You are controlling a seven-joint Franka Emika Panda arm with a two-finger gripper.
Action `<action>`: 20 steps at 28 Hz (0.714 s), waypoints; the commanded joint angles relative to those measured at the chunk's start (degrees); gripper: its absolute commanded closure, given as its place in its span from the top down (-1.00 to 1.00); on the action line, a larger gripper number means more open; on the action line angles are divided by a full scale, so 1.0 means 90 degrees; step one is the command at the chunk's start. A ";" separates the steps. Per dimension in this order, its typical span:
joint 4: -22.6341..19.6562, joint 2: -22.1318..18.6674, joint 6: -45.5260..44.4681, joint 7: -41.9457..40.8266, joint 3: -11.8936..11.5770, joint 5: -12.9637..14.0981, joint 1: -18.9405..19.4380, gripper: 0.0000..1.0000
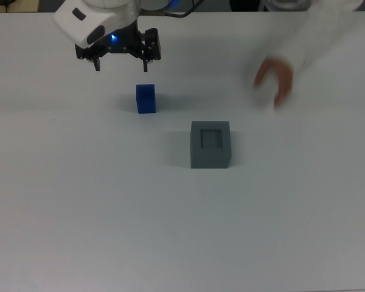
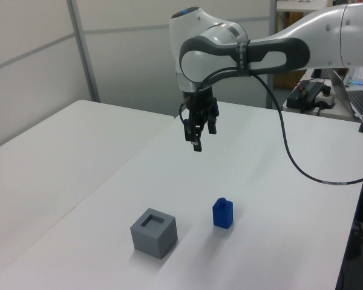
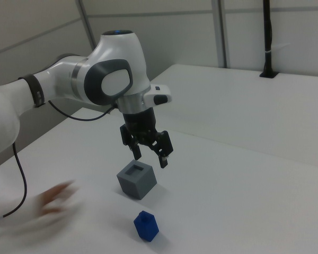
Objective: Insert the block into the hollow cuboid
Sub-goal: 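Lower the gripper onto the blue block and close it around it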
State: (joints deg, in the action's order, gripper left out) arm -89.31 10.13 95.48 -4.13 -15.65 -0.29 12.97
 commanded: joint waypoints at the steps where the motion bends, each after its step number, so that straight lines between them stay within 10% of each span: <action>1: -0.0017 -0.0283 -0.0170 -0.0176 -0.0058 -0.0065 -0.0015 1.00; 20: -0.3133 -0.1369 0.2653 -0.0293 0.0625 0.0003 -0.0025 1.00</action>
State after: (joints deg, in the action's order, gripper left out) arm -109.93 0.29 114.24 -6.26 -11.27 -0.21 12.58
